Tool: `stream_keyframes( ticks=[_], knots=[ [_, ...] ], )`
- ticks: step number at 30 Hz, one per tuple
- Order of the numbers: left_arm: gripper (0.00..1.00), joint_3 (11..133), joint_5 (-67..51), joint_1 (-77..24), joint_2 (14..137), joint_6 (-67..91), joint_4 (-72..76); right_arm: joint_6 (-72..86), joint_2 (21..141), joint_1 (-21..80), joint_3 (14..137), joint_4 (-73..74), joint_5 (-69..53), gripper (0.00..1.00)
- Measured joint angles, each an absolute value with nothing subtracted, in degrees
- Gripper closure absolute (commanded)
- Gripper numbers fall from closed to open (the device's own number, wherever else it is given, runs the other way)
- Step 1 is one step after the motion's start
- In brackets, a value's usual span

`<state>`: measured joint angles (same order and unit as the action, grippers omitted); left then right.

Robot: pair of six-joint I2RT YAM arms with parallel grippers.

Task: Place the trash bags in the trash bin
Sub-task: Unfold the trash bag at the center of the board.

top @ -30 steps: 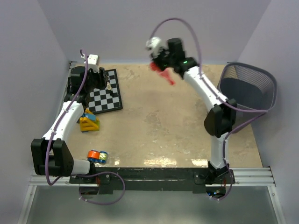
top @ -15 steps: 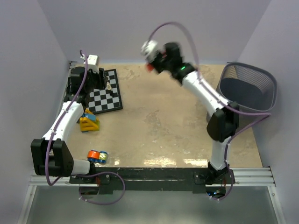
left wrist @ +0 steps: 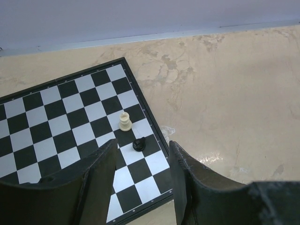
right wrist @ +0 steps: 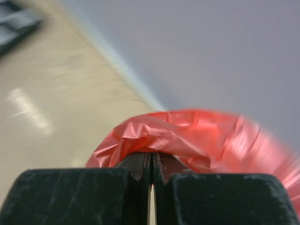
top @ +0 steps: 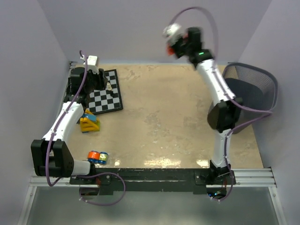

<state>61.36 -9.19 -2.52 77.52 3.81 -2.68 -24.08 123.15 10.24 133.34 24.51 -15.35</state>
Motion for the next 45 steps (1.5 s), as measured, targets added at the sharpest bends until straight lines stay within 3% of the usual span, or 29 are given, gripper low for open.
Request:
stream_keyframes(
  ticks=[6,8,12,15,17,19,22,24,31,36,45],
  knots=[
    [0.47,61.36,-9.08,-2.26,77.38,3.16,-2.79,-33.58,111.02,43.97,102.98,21.98,-17.80,1.00],
    [0.47,61.36,-8.97,-2.26,77.01,2.74,-2.83,-30.79,112.09,42.65,104.84,23.00,-13.87,1.00],
    [0.47,61.25,-9.02,-2.26,76.36,2.59,-2.70,-22.70,120.57,24.56,123.52,19.09,-8.38,0.98],
    [0.47,61.21,-9.17,-2.26,76.36,3.01,-2.70,-28.16,115.42,15.73,118.58,19.31,-9.85,1.00],
    [0.47,61.21,-9.30,-2.26,76.36,3.31,-2.68,-36.62,109.25,19.70,111.22,20.91,-9.89,1.00],
    [0.45,61.21,-9.56,-2.26,76.36,3.38,-2.68,-44.21,103.09,31.44,102.63,20.51,-10.28,1.00],
    [0.44,61.21,-11.38,-2.24,76.27,3.05,-2.70,-51.55,99.61,48.12,94.13,19.35,-14.17,1.00],
    [0.43,61.21,-15.27,-2.13,75.94,1.85,-2.66,-54.89,99.33,51.94,92.18,20.40,-16.14,1.00],
    [0.36,61.08,-39.46,-1.96,73.21,-8.71,-2.76,-62.24,96.97,42.70,92.09,21.37,-14.63,1.00],
    [0.29,63.51,-49.50,-2.02,73.30,-18.44,-11.46,-65.08,95.55,43.03,95.15,23.44,-15.75,1.00],
    [0.28,65.60,-54.08,-6.35,73.28,-30.20,-18.00,-66.59,98.54,43.18,104.64,30.13,-21.04,0.98]
  ],
)
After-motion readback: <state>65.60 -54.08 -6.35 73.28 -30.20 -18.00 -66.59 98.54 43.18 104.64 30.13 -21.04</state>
